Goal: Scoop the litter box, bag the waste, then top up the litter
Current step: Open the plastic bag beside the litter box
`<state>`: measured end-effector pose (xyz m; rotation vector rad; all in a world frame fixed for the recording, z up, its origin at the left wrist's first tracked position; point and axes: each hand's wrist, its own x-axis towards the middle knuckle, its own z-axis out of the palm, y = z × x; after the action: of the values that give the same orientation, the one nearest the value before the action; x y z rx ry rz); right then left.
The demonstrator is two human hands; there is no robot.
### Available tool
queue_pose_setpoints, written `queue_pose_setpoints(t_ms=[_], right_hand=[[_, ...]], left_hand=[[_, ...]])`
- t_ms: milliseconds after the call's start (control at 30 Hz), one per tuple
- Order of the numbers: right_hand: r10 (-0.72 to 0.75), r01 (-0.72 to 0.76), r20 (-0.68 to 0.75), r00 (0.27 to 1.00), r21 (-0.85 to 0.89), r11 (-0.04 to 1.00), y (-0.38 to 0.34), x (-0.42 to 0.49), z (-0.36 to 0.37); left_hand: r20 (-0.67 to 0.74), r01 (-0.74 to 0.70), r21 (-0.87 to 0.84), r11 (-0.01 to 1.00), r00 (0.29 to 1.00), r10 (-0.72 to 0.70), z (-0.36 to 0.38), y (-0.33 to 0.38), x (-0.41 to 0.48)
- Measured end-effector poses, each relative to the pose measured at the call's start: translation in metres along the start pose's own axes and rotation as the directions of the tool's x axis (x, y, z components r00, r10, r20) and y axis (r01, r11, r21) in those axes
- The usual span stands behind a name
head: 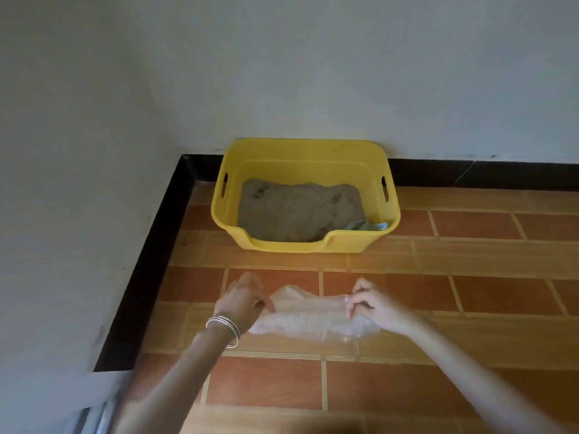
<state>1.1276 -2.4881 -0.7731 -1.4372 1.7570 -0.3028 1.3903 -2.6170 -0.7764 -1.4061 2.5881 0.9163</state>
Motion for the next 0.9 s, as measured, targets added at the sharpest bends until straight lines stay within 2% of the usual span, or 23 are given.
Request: queue_pose_setpoints(t_ms=[33,100,200,267,333,433,500,567,600,633,700,767,833,900], right_hand=[[-0.032,0.028,-0.022,0.999,-0.155,0.988,0.003,0.004,0.008],[-0.008,0.003,-0.012,1.0,-0.365,0.931,0.008,0.01,0.017],[0.029,-0.018,0.014,0.999,-0.503,0.864,0.017,0.012,0.019],[-0.005,0.009,0.01,1.0,-0.536,0.844,0.025,0.012,0.019],[-0.006,-0.008,-0.026,1.0,-0.533,0.846,0.03,0.014,0.019],[0.007,-0.026,-0.04,0.999,-0.506,0.862,0.033,0.024,0.019],[0.008,-0.021,-0.029,1.0,-0.493,0.87,0.029,0.032,0.018],[-0.006,-0.011,-0.03,1.0,-0.55,0.835,0.024,0.036,0.014],[-0.038,0.003,-0.05,0.998,-0.568,0.823,0.021,0.037,0.014],[-0.13,0.059,-0.082,0.988,-0.58,0.813,0.017,0.037,0.017],[-0.424,0.271,-0.126,0.897,-0.601,0.752,0.012,0.04,0.032],[-0.58,0.422,-0.049,0.813,-0.637,0.645,0.013,0.046,0.049],[-0.521,0.46,0.12,0.845,-0.659,0.595,0.017,0.057,0.059],[-0.389,0.448,0.247,0.887,-0.663,0.6,0.026,0.069,0.058]], left_hand=[[0.032,-0.016,0.082,0.996,0.999,0.013,0.009,0.001,0.003],[0.106,-0.103,0.177,0.979,0.991,0.085,0.022,0.002,0.01],[0.137,-0.273,0.083,0.959,0.956,0.26,0.024,0.001,0.019],[0.137,-0.299,0.06,0.952,0.947,0.289,0.024,-0.005,0.022],[0.175,-0.27,0.127,0.954,0.953,0.247,0.029,-0.011,0.023],[0.309,-0.187,0.3,0.935,0.947,0.091,0.041,-0.016,0.031],[0.391,-0.127,0.29,0.948,0.92,0.004,0.047,-0.014,0.037],[0.425,-0.062,0.217,0.974,0.904,-0.037,0.052,-0.013,0.043],[0.41,-0.023,0.164,0.986,0.911,-0.047,0.057,-0.016,0.048],[0.383,0.004,0.096,0.995,0.923,-0.041,0.061,-0.019,0.053],[0.329,0.01,-0.017,1.0,0.944,-0.003,0.066,-0.027,0.06],[0.344,-0.014,0.03,0.999,0.939,0.003,0.067,-0.032,0.062],[0.36,-0.021,0.154,0.988,0.932,-0.036,0.062,-0.029,0.056],[0.193,-0.112,0.337,0.935,0.98,0.048,0.053,-0.018,0.045]])
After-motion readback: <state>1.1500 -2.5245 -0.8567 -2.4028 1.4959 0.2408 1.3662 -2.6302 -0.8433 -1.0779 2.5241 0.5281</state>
